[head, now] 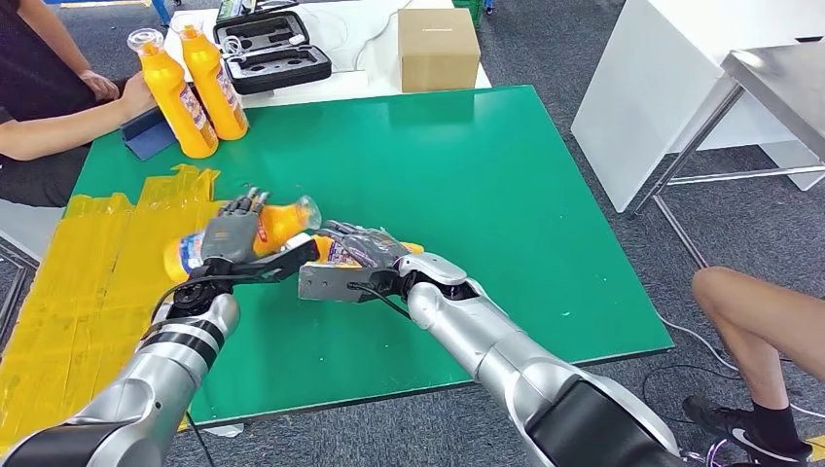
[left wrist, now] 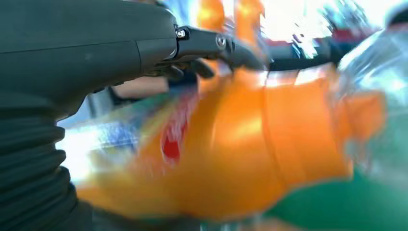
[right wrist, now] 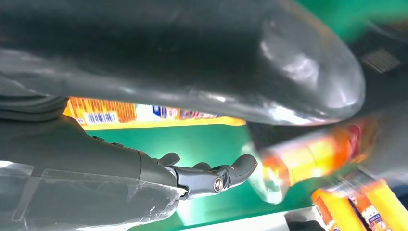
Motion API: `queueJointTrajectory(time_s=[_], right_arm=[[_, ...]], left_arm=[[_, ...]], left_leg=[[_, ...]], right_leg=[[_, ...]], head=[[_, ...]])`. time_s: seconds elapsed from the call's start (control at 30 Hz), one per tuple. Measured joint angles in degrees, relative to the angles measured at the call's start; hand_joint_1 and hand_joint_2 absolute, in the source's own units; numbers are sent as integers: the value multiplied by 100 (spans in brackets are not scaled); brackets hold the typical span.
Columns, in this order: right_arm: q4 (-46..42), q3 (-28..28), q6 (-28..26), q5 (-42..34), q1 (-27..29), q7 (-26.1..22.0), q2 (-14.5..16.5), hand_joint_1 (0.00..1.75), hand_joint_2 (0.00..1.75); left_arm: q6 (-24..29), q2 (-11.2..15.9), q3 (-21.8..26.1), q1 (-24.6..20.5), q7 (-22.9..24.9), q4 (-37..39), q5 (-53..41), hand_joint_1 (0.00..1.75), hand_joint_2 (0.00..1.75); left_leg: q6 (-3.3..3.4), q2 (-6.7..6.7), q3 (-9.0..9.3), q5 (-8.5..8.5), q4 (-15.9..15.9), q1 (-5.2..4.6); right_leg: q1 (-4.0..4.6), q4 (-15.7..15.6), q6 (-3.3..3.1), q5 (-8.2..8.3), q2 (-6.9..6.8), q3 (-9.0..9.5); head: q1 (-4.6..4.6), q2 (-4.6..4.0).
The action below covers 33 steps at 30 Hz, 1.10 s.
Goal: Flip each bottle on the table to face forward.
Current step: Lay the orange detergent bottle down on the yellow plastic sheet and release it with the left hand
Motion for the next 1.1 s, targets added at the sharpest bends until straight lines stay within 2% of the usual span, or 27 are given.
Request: queueJointTrajectory(time_s=[0.1,0.27,0.4,0.7,0.93,1.0,1.1], right_arm=[[4,1,42,-22,-2,-5,-10,0,0],[7,1,89,-36,-3,-19,-17,0,0],[9,1,105,-39,-4,-32,-16,0,175],[17,3,143,-39,-11,-60,-4,0,175],[35,3,145,-39,-35,-63,-3,0,175],[43,3,145,-36,-36,-63,-2,0,175],[60,3,133,-26,-34,-64,-2,0,175]], left_arm=[[-538,-4,-274,-44,143,143,-289,0,0],[-865,21,-487,-161,245,278,-352,0,0],[-998,57,-564,-222,327,335,-369,0,0],[-1231,159,-655,-317,406,412,-404,0,0],[-1054,213,-591,-321,184,425,13,0,0],[-705,227,-542,-297,203,419,92,0,0],[354,251,-430,-208,275,376,244,0,0]], left_leg=[[0,0,0,0,0,-2],[0,-3,10,-1,-1,-2],[-1,-4,23,0,-2,-1],[-7,-4,36,7,-3,-1],[-7,-4,38,9,-2,-1],[-7,-4,37,10,-2,-1],[-7,-3,27,12,-2,-1]], right_leg=[[-1,0,-1,1,0,3],[-2,0,-2,1,-2,17],[-1,0,-6,4,-2,27],[-1,2,-15,10,-1,35],[-1,2,-15,11,-1,37],[-1,3,-15,11,-1,36],[0,4,-14,12,0,24]], head=[[0,0],[0,0],[0,0],[0,0],[-1,0],[0,0],[1,0]])
